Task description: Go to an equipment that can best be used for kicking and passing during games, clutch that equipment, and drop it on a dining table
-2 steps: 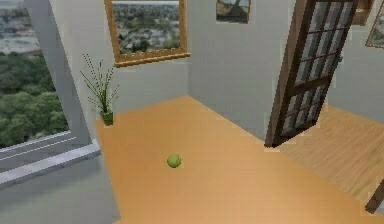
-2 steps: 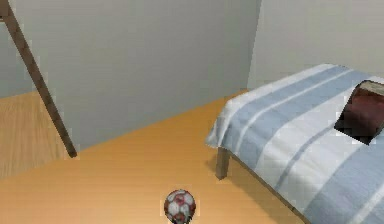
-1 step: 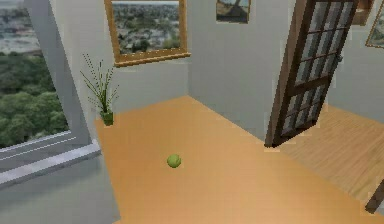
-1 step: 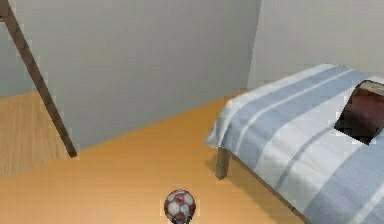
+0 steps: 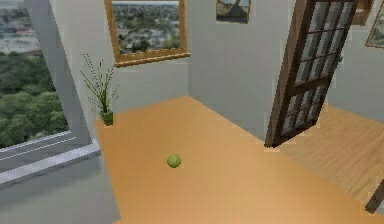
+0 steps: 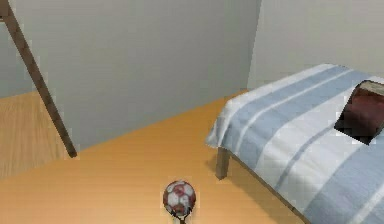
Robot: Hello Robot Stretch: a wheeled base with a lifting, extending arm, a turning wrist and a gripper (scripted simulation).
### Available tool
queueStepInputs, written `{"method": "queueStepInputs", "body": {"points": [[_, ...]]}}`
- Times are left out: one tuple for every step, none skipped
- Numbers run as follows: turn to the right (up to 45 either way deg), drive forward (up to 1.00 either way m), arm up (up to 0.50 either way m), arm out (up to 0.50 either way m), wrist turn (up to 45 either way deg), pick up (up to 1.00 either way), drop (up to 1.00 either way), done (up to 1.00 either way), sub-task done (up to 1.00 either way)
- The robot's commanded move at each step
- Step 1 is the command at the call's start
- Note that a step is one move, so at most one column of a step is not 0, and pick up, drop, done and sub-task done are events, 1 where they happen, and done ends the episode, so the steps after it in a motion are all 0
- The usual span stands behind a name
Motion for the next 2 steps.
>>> {"method": "queueStepInputs", "body": {"points": [[0.0, 0.00, 0.50, 0.00, 0.0, 0.00, 0.00, 0.00, 0.00], [0.0, 0.00, 0.40, 0.00, 0.0, 0.00, 0.00, 0.00, 0.00]]}}
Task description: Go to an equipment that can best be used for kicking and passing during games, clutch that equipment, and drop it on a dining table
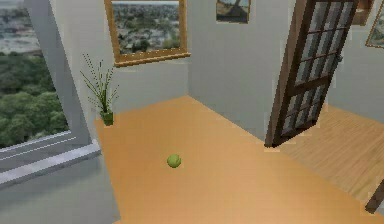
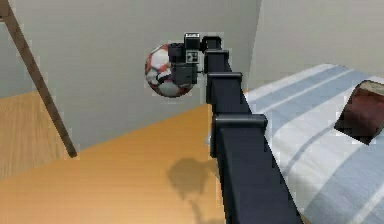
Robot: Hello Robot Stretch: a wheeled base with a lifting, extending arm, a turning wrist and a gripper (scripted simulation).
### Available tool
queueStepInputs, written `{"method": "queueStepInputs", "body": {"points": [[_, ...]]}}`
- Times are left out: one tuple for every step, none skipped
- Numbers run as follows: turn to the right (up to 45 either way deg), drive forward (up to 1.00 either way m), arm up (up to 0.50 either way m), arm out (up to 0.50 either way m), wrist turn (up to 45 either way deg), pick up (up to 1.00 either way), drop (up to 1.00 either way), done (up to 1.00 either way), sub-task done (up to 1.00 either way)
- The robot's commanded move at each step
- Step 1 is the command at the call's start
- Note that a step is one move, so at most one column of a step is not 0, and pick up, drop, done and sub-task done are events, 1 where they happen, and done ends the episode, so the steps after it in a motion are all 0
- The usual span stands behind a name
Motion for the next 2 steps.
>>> {"method": "queueStepInputs", "body": {"points": [[0.0, 0.00, 0.00, 0.00, -45.0, 0.00, 0.00, 0.00, 0.00], [0.0, 0.00, 0.00, 0.00, -45.0, 0.00, 0.00, 0.00, 0.00]]}}
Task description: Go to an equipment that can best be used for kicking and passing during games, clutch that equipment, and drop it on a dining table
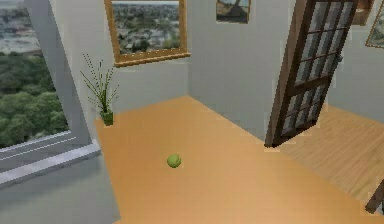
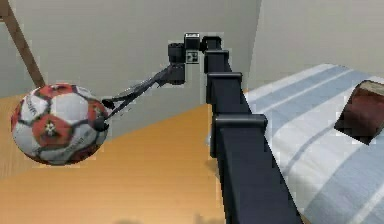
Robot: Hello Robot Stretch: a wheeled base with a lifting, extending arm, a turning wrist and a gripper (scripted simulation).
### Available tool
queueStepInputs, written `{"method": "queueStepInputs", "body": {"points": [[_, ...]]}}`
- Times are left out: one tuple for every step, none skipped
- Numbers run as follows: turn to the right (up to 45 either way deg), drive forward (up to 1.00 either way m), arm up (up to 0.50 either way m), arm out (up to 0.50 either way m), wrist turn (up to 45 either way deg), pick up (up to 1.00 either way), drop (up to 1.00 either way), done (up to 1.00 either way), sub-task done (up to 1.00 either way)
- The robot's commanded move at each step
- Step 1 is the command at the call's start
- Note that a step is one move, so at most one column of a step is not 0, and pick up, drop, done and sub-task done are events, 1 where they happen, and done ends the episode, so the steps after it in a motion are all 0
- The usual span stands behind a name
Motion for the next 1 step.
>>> {"method": "queueStepInputs", "body": {"points": [[0.0, 0.00, 0.00, 0.00, -30.0, 0.00, 0.00, 0.00, 0.00]]}}
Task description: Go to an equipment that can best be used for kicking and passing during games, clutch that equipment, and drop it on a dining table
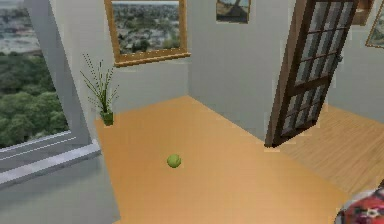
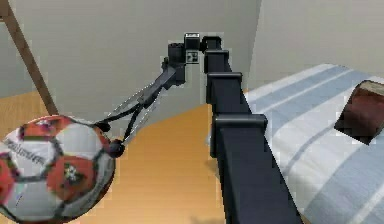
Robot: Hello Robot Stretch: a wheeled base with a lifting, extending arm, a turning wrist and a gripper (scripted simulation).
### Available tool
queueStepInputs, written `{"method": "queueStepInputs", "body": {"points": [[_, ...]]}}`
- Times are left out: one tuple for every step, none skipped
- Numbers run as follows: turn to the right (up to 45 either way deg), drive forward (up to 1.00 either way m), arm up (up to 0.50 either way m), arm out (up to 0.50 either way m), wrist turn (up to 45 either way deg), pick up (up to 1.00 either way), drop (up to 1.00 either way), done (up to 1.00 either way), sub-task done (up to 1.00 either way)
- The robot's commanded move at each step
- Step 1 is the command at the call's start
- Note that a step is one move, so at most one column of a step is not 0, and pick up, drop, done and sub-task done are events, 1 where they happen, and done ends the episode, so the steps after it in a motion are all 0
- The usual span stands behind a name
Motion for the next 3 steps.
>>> {"method": "queueStepInputs", "body": {"points": [[0.0, 0.00, 0.00, -0.38, 0.0, 0.00, 0.00, 0.00, 0.00], [36.0, 0.00, 0.00, 0.00, 0.0, 0.00, 0.00, 0.00, 0.00], [0.0, 1.00, 0.00, 0.00, 0.0, 0.00, 0.00, 0.00, 0.00]]}}
